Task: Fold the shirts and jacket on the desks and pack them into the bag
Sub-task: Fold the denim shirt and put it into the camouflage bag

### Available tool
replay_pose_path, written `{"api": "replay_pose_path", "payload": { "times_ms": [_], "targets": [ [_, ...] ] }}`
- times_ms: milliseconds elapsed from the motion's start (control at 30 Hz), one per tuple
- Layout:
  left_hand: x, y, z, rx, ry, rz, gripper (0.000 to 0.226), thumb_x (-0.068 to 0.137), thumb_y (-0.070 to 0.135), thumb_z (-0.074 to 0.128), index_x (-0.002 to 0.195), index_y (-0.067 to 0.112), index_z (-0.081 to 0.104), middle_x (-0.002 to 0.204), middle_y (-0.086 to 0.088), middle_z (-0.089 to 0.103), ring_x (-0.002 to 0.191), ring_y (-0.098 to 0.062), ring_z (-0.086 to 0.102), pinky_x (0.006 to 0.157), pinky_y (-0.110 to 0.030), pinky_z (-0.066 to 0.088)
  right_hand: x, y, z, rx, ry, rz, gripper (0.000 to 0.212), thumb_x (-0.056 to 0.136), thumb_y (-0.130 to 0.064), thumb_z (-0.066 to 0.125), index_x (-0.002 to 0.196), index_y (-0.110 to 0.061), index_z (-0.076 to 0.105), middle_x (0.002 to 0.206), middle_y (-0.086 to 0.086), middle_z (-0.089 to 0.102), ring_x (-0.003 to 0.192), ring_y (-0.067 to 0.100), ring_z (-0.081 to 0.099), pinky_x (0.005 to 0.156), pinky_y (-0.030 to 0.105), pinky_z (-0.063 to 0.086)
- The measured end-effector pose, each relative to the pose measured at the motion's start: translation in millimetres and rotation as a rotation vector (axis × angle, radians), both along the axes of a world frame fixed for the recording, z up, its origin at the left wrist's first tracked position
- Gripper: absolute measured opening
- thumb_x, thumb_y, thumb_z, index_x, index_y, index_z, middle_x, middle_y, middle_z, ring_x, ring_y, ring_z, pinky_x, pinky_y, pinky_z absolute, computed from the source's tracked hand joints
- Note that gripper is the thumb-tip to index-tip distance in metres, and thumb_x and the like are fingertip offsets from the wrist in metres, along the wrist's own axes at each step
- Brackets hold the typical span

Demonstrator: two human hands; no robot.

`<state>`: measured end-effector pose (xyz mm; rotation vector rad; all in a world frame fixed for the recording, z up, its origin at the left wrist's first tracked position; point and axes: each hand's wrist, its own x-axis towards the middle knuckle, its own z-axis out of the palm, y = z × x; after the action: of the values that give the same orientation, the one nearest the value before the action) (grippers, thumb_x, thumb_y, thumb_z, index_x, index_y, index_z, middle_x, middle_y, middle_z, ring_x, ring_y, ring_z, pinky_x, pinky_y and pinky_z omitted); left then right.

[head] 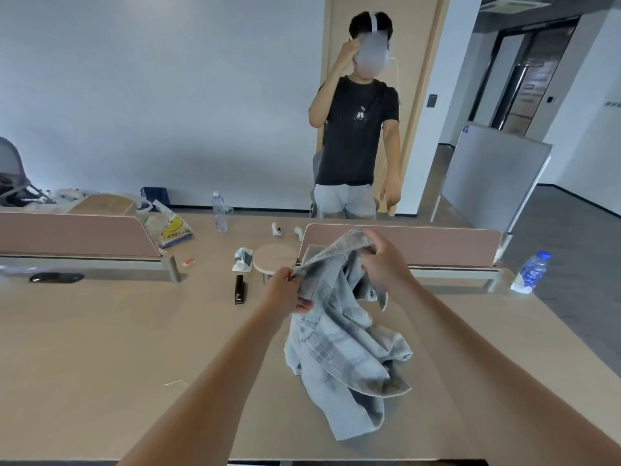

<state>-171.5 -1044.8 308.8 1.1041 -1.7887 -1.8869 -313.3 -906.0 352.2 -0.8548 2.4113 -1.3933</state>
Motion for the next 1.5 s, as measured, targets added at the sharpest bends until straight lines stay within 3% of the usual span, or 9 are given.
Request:
{"api": "replay_pose_path", "payload": {
  "times_ms": [67, 133, 300, 467, 667, 867, 1133, 1400, 1500],
  "targets": [
    [1, -2, 10, -0.212, 0.009, 0.008, 0.01, 0.102, 0.009, 0.048, 0.097, 0.006, 0.055, 0.068, -0.012, 0.063, 0.054, -0.024, 0.065, 0.075, -0.05, 0.058, -13, 15, -14, 0.059, 0.115, -0.014, 0.042, 0.096, -0.011, 0.047, 0.136, -0.025, 0.056, 0.104, -0.005, 0.064, 0.066, 0.007, 0.052, 0.054, 0.022, 0.038],
    [3, 2, 24, -0.316, 0.033, 0.014, 0.01, 0.098, 0.004, 0.053, 0.089, 0.008, 0.057, 0.065, -0.008, 0.06, 0.048, -0.02, 0.056, 0.062, -0.042, 0.053, -21, 29, -24, 0.149, 0.167, -0.028, 0.021, 0.095, -0.018, 0.053, 0.103, -0.028, 0.07, 0.09, -0.008, 0.068, 0.074, 0.015, 0.059, 0.06, 0.028, 0.04],
    [10, 20, 58, -0.407, 0.014, -0.015, 0.005, 0.089, -0.004, 0.062, 0.093, 0.0, 0.061, 0.065, -0.009, 0.059, 0.05, -0.017, 0.049, 0.052, -0.028, 0.043, -32, 52, -31, 0.344, 0.212, 0.069, 0.027, 0.095, -0.025, 0.056, 0.069, -0.02, 0.06, 0.06, -0.006, 0.068, 0.057, 0.014, 0.057, 0.057, 0.03, 0.042],
    [14, 33, 71, -0.52, -0.13, -0.073, 0.011, 0.091, 0.011, 0.069, 0.087, 0.001, 0.067, 0.059, -0.004, 0.057, 0.048, -0.013, 0.045, 0.05, -0.022, 0.039, -38, 66, -25, 0.231, 0.184, 0.097, 0.018, 0.1, -0.024, 0.057, 0.09, -0.014, 0.069, 0.071, 0.003, 0.063, 0.059, 0.017, 0.052, 0.053, 0.028, 0.035],
    [26, 37, 69, -0.498, -0.257, -0.049, 0.029, 0.095, 0.025, 0.066, 0.087, -0.003, 0.066, 0.053, 0.0, 0.05, 0.044, -0.01, 0.038, 0.046, -0.019, 0.033, -45, 68, -24, 0.044, -0.261, 0.186, 0.017, 0.098, -0.027, 0.064, 0.096, -0.01, 0.064, 0.083, 0.012, 0.068, 0.064, 0.023, 0.074, 0.069, 0.037, 0.062],
    [31, 22, 51, -0.597, -0.282, 0.036, 0.024, 0.095, 0.026, 0.066, 0.083, 0.008, 0.056, 0.069, -0.006, 0.053, 0.055, -0.015, 0.041, 0.05, -0.025, 0.035, -44, 57, -27, 0.134, 0.049, 0.226, 0.026, 0.098, -0.035, 0.061, 0.086, -0.013, 0.063, 0.064, 0.002, 0.059, 0.053, 0.018, 0.054, 0.053, 0.028, 0.038],
    [17, -11, 27, -0.523, -0.086, -0.004, 0.027, 0.09, 0.008, 0.07, 0.108, 0.001, 0.051, 0.086, -0.007, 0.056, 0.063, -0.012, 0.044, 0.042, -0.009, 0.034, -50, 20, -22, 0.036, -0.086, 0.049, 0.025, 0.096, -0.033, 0.066, 0.084, -0.011, 0.067, 0.069, 0.002, 0.06, 0.058, 0.014, 0.049, 0.053, 0.027, 0.035],
    [8, -74, -39, -0.439, -0.048, -0.106, 0.03, 0.087, 0.014, 0.075, 0.113, 0.012, 0.06, 0.099, 0.0, 0.058, 0.074, -0.017, 0.055, 0.063, -0.029, 0.048, -37, -32, -30, -0.029, -0.121, -0.091, 0.022, 0.094, -0.029, 0.068, 0.085, -0.008, 0.068, 0.074, 0.005, 0.063, 0.063, 0.017, 0.053, 0.043, 0.017, 0.037],
    [10, -83, -68, -0.381, -0.035, -0.189, 0.027, 0.09, 0.012, 0.071, 0.114, 0.007, 0.061, 0.105, -0.004, 0.06, 0.066, -0.011, 0.053, 0.051, -0.015, 0.043, -25, -52, -36, -0.027, -0.099, -0.136, 0.022, 0.094, -0.028, 0.069, 0.081, -0.01, 0.066, 0.07, 0.003, 0.062, 0.06, 0.015, 0.052, 0.044, 0.015, 0.038]
  ]
}}
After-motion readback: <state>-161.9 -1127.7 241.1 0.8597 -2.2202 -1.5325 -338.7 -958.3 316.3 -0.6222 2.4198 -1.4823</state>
